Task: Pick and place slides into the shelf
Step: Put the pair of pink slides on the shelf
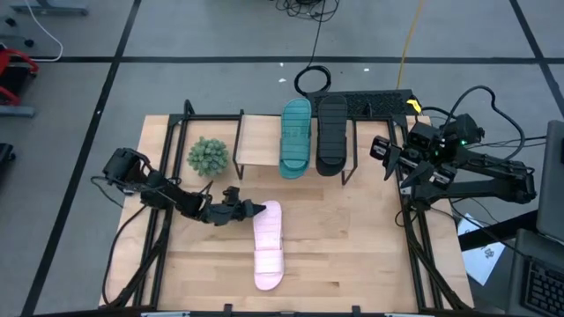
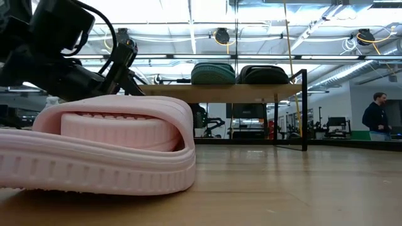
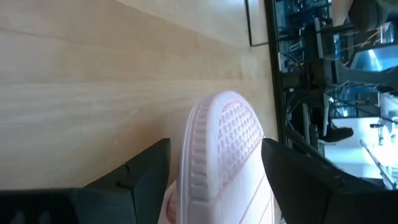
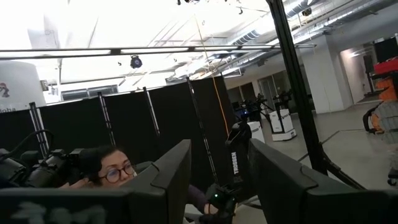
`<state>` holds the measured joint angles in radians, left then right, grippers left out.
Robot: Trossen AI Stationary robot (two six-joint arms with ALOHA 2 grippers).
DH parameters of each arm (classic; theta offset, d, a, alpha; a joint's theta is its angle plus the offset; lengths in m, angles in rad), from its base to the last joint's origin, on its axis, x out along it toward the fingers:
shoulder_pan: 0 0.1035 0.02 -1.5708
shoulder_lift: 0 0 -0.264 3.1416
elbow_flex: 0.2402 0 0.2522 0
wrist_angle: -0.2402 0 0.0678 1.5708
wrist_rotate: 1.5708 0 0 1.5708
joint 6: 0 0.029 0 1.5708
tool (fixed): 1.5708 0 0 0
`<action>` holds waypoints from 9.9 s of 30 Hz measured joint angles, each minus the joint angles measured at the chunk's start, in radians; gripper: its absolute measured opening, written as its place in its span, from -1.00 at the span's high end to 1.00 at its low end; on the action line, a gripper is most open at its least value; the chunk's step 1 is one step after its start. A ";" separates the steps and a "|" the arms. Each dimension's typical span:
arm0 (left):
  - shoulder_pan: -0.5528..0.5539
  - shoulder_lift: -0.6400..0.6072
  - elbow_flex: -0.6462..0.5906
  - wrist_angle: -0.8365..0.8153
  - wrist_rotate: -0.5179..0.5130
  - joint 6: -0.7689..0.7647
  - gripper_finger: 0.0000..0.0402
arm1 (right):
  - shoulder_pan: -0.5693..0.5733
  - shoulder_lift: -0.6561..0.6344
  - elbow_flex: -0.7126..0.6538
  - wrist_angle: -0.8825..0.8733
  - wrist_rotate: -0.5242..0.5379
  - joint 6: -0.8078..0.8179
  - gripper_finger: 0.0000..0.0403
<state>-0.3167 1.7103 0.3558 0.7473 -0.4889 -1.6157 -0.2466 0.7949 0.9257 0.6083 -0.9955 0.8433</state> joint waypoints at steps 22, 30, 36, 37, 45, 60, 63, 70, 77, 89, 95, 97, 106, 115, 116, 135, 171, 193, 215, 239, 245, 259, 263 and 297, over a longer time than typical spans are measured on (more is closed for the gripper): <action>0.003 0.115 0.062 0.135 0.099 0.049 -0.24 | 0.000 0.000 0.000 0.000 0.003 -0.012 0.24; 0.002 0.115 0.062 0.134 0.127 0.073 0.14 | 0.000 0.000 0.000 0.000 0.003 -0.007 0.24; 0.001 0.115 0.063 0.134 0.130 0.086 0.53 | 0.000 0.000 0.000 0.000 0.003 -0.007 0.24; 0.001 0.115 0.063 0.133 0.130 0.092 0.60 | 0.000 0.000 0.000 0.000 0.003 -0.007 0.24; -0.001 0.116 0.063 0.152 0.114 0.133 0.81 | 0.000 0.000 0.000 0.000 0.003 -0.006 0.24; -0.051 0.133 0.053 0.385 0.019 0.223 0.81 | 0.000 0.000 0.000 0.000 0.003 0.028 0.24; -0.064 0.131 0.052 0.425 -0.002 0.236 0.81 | 0.000 0.000 0.000 0.000 0.007 0.030 0.24; -0.073 -0.001 0.054 0.411 -0.005 0.341 0.81 | 0.000 0.000 0.000 0.000 0.032 0.028 0.24; -0.072 -0.261 0.056 0.148 -0.051 0.414 0.82 | 0.000 0.000 0.000 0.001 0.034 0.027 0.24; -0.069 -0.514 0.057 0.017 -0.088 0.493 0.82 | 0.000 0.001 0.000 0.000 0.060 0.008 0.24; -0.013 -0.618 0.058 0.017 -0.014 0.535 0.82 | 0.000 0.008 0.000 0.000 0.082 0.008 0.24; 0.016 -0.656 0.058 0.011 0.018 0.546 0.82 | 0.000 0.012 0.000 0.000 0.082 0.008 0.24; 0.208 -0.826 0.192 -0.355 0.230 0.572 0.83 | 0.000 0.036 0.000 0.000 0.109 0.011 0.24; 0.434 -0.836 0.615 -0.755 0.432 0.766 0.83 | 0.000 0.052 0.000 0.007 0.139 0.014 0.24; 0.456 -0.828 0.645 -0.784 0.453 0.773 0.83 | 0.000 0.053 0.000 0.009 0.148 0.014 0.24; 0.949 -0.564 0.722 -0.665 1.050 0.726 0.83 | 0.000 0.054 0.000 0.016 0.162 0.027 0.24; 1.234 -0.256 0.722 -0.468 1.363 0.610 0.83 | -0.036 0.056 0.000 -0.090 0.159 -0.123 0.24; 1.258 -0.258 0.721 -0.471 1.384 0.408 0.83 | -0.006 -0.011 0.000 0.141 0.323 0.065 0.24; 1.304 -0.115 0.721 -0.450 1.436 0.407 0.83 | -0.007 -0.006 0.000 0.137 0.494 0.061 0.24; 1.305 -0.113 0.721 -0.569 1.404 0.535 0.83 | -0.007 -0.006 0.000 0.136 0.528 0.050 0.24; 1.306 -0.113 0.721 -0.593 1.404 0.557 0.83 | -0.007 -0.006 0.000 0.136 0.528 0.050 0.24; 1.303 -0.113 0.721 -0.544 1.404 0.533 0.83 | -0.008 0.002 0.000 0.136 0.536 0.042 0.24; 1.303 -0.113 0.721 -0.575 1.404 0.555 0.83 | -0.008 0.010 0.000 0.136 0.550 0.035 0.24; 1.304 -0.053 0.722 -0.635 1.410 0.659 0.76 | -0.008 0.014 0.000 0.143 0.580 0.031 0.24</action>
<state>0.9873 1.6569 1.0776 0.1122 0.9211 -0.9569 -0.2546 0.8085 0.9257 0.7517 -0.4152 0.8738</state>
